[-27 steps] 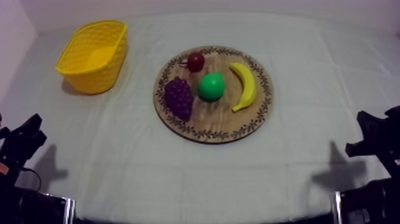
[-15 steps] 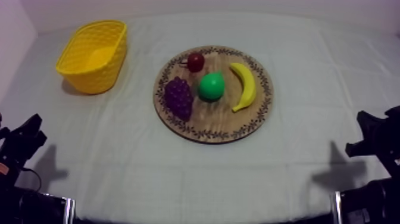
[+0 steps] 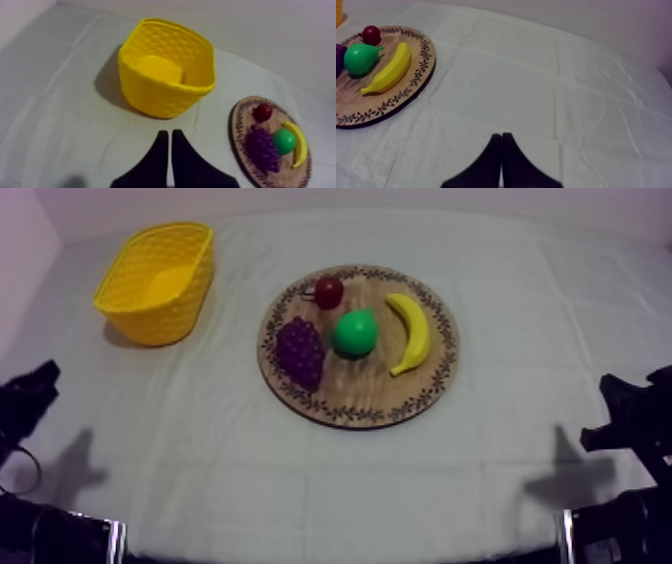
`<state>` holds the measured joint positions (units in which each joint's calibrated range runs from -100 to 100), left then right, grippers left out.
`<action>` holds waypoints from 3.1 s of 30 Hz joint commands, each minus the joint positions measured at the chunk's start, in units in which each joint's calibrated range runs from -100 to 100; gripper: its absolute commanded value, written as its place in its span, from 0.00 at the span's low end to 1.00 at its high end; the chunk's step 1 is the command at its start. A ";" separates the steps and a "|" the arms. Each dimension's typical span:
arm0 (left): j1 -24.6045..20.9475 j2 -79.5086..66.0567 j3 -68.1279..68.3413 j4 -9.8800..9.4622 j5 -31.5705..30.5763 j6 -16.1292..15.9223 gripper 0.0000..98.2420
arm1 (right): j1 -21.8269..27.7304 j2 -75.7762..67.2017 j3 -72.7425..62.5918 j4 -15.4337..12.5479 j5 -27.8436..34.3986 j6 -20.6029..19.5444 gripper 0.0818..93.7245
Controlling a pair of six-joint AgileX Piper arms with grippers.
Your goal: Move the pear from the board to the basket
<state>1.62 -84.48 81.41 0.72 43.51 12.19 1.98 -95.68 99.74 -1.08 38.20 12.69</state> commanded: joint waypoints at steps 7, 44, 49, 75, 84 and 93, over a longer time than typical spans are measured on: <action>4.89 28.12 -47.26 0.05 11.13 -5.64 0.00 | 0.01 0.01 0.04 -0.02 0.03 -0.02 0.00; 25.54 86.07 -77.65 3.69 13.96 -6.39 0.19 | 0.01 0.01 0.04 -0.02 0.03 -0.02 0.00; 24.68 88.41 -77.80 6.66 14.35 -9.69 0.52 | 0.01 0.01 0.04 -0.02 0.03 -0.02 0.00; 28.22 90.46 -75.91 7.00 8.65 -8.37 0.90 | 0.01 0.01 0.04 -0.02 0.03 -0.02 0.00; 28.60 94.01 -76.95 6.18 11.62 -6.56 0.92 | 0.01 0.01 0.04 -0.02 0.03 -0.02 0.00; 28.71 105.04 -82.87 6.58 17.41 -5.21 0.92 | 0.01 0.01 0.04 -0.02 0.03 -0.02 0.00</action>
<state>30.29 17.99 -0.04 7.22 59.91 6.89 1.98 -95.68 99.74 -1.08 38.21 12.69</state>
